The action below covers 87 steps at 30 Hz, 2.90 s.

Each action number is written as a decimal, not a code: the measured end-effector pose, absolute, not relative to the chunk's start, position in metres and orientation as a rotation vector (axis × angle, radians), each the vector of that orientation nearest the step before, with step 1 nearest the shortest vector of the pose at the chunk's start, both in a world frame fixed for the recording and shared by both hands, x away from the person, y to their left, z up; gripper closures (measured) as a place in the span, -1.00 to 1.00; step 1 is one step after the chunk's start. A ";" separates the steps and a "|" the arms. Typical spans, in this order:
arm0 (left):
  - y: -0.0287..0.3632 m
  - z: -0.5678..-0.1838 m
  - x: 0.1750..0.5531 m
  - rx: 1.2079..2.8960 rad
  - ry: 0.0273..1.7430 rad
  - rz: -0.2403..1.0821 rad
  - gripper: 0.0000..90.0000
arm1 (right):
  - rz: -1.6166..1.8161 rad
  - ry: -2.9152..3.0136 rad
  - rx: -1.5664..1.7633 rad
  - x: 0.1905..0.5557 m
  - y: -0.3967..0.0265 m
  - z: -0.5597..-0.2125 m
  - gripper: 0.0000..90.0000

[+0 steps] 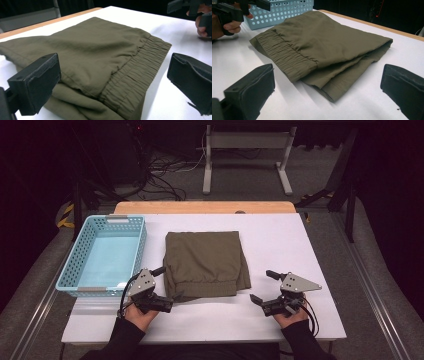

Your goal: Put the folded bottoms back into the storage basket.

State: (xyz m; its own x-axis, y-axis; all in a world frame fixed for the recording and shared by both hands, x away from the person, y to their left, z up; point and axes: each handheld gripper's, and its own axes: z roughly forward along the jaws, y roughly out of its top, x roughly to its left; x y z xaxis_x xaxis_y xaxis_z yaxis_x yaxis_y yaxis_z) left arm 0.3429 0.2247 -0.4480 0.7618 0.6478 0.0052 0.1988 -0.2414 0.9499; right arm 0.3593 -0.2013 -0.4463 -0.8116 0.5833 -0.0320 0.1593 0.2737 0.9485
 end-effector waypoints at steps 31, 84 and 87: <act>0.209 -0.423 0.364 1.889 0.631 0.454 -0.96 | 1.548 2.209 0.670 0.360 -0.200 -0.448 -1.00; 0.190 -0.401 0.442 2.030 0.878 0.461 -0.95 | 1.544 2.234 0.660 0.361 -0.197 -0.449 -0.99; 0.189 -0.402 0.446 2.037 0.890 0.462 -0.95 | 1.544 2.234 0.656 0.361 -0.197 -0.449 -0.99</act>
State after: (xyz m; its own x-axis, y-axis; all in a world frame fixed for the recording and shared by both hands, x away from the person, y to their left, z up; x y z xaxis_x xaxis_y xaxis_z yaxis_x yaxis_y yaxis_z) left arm 0.4457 0.1886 -0.4019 0.6795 0.7337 -0.0001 0.4225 -0.3912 0.8176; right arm 0.3615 -0.1973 -0.4487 -0.8331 0.5527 -0.0204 0.1762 0.3002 0.9375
